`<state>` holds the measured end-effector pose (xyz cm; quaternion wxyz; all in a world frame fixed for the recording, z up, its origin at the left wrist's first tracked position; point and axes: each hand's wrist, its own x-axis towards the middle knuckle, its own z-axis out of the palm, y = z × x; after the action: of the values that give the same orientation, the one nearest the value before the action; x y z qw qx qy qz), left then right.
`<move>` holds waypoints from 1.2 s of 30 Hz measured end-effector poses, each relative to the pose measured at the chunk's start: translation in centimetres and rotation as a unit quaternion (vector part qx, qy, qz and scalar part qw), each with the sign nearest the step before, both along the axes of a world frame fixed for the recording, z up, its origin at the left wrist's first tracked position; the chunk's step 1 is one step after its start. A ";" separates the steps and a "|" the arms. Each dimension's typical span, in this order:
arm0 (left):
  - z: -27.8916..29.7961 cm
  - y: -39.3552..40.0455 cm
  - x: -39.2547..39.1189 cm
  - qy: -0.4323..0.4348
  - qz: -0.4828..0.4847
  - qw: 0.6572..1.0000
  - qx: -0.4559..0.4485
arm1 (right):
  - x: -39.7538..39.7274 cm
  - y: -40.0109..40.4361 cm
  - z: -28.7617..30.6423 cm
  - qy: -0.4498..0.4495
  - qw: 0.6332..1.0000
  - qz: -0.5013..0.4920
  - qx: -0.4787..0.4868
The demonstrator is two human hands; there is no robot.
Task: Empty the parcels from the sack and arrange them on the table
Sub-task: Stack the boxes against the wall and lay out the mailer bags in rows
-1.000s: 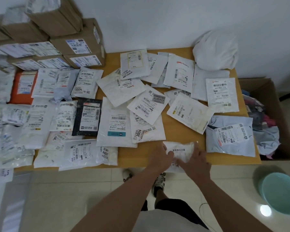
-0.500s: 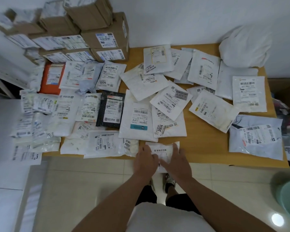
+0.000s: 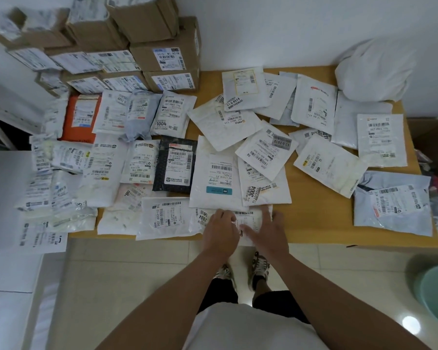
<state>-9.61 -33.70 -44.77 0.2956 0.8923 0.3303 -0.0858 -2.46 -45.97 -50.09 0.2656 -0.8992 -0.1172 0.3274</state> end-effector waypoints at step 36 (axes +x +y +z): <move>-0.8 -8.0 20.6 0.093 0.243 0.954 -0.150 | 18.6 -9.9 2.0 -0.012 0.994 0.061 -0.091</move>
<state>11.02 -41.73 -45.60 0.4057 0.7187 0.5464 -0.1429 16.11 -55.90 -48.10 0.1606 -0.9148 -0.1445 0.3414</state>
